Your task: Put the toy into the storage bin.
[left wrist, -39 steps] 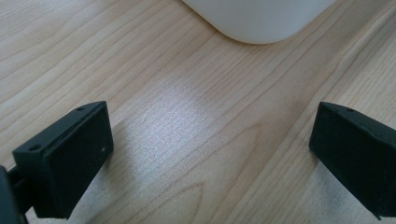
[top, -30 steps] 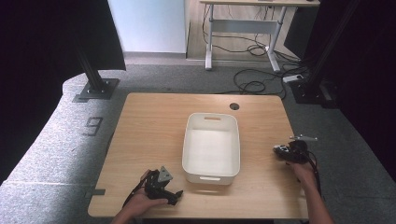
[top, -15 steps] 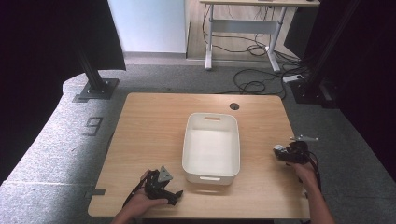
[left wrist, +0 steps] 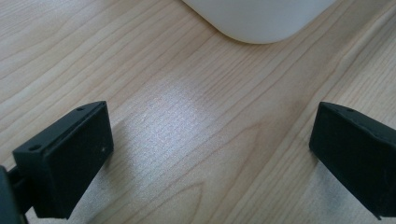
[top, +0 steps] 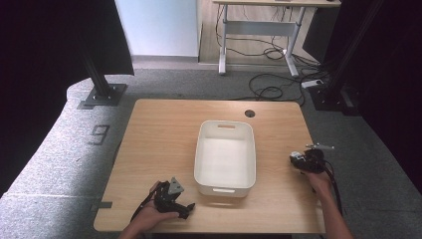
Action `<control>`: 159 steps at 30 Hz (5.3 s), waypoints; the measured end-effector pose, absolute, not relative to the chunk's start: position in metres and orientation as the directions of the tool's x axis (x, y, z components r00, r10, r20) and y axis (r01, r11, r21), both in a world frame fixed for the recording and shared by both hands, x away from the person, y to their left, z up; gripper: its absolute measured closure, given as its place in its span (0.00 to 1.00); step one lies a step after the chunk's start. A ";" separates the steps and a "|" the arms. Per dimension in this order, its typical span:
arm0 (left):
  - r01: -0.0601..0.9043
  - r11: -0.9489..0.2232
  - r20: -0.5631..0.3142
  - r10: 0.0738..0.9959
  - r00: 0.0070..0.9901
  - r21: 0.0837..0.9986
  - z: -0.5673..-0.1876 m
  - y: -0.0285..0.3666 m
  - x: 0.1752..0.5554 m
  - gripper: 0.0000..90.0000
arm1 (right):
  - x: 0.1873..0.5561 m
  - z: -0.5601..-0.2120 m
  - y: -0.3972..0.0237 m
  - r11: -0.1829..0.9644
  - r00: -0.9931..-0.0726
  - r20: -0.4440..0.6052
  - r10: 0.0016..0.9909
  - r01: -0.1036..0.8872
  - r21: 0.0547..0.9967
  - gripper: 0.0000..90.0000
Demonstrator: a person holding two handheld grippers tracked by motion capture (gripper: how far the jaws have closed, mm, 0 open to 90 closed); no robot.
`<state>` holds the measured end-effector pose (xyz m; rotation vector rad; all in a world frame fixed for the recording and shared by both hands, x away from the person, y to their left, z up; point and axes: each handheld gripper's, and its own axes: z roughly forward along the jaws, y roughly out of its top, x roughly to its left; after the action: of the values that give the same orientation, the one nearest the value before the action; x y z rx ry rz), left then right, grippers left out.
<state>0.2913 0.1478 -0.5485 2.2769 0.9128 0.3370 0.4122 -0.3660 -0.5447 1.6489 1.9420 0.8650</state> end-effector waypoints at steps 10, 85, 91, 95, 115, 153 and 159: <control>0.522 -0.544 -0.004 0.690 0.724 0.657 -0.548 0.148 0.291 0.00 | 0.411 -0.542 -0.365 0.084 -0.176 0.058 0.983 0.705 0.705 0.56; 0.523 -0.546 -0.003 0.689 0.725 0.655 -0.548 0.148 0.291 0.00 | 0.375 -0.462 -0.344 0.037 -0.319 0.176 0.931 0.563 0.826 0.56; 0.523 -0.546 -0.004 0.689 0.725 0.655 -0.548 0.148 0.291 0.00 | 0.374 -0.459 -0.341 0.039 -0.332 0.180 0.926 0.557 0.830 0.56; 0.523 -0.546 -0.003 0.689 0.725 0.654 -0.548 0.148 0.291 0.00 | 0.373 -0.458 -0.338 0.047 -0.339 0.173 0.925 0.554 0.831 0.56; 0.521 -0.546 -0.004 0.688 0.725 0.656 -0.548 0.148 0.291 0.00 | 0.370 -0.453 -0.324 0.095 -0.378 0.140 0.915 0.540 0.836 0.56; 0.520 -0.547 -0.002 0.687 0.726 0.656 -0.548 0.148 0.291 0.00 | 0.362 -0.451 -0.286 0.199 -0.479 0.091 0.873 0.522 0.830 0.56; 0.519 -0.546 -0.002 0.688 0.726 0.657 -0.548 0.148 0.291 0.00 | 0.363 -0.454 -0.283 0.219 -0.484 0.079 0.871 0.528 0.821 0.56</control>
<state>0.2912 0.1481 -0.5485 2.2788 0.9091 0.3377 0.3628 -0.2832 -0.4542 1.2945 2.0994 1.1654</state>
